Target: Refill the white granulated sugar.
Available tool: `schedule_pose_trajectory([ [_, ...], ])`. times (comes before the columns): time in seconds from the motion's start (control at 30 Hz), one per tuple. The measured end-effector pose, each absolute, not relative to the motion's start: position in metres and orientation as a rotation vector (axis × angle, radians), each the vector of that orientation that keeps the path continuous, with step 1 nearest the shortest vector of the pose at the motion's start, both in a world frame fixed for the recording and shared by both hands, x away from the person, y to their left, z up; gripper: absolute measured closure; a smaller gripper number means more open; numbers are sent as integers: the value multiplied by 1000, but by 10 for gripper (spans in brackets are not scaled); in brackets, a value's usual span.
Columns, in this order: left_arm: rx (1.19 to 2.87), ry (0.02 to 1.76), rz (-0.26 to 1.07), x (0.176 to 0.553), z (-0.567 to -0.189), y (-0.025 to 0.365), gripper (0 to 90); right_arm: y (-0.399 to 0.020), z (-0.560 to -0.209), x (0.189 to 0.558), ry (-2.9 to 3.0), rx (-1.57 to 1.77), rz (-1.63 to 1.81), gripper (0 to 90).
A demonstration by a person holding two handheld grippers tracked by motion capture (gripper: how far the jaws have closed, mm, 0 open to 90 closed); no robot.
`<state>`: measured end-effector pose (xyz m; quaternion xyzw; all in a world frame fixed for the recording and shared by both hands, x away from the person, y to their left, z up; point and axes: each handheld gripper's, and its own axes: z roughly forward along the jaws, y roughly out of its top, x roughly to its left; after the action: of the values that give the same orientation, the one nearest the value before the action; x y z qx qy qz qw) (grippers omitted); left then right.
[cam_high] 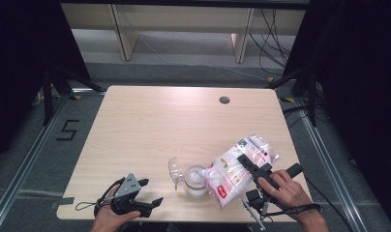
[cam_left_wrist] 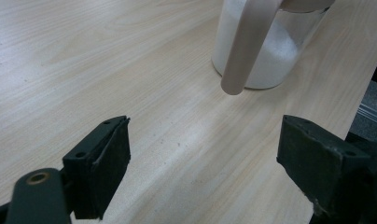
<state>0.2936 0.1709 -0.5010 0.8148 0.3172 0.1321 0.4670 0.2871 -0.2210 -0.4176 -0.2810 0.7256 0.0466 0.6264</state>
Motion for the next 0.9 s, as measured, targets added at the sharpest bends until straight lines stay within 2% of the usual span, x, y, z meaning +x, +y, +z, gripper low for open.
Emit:
schedule_pose_trajectory([
  [0.9,2001,780,326,294,-501,171,169,-227,-427,299,1759,-577,317,741],
])
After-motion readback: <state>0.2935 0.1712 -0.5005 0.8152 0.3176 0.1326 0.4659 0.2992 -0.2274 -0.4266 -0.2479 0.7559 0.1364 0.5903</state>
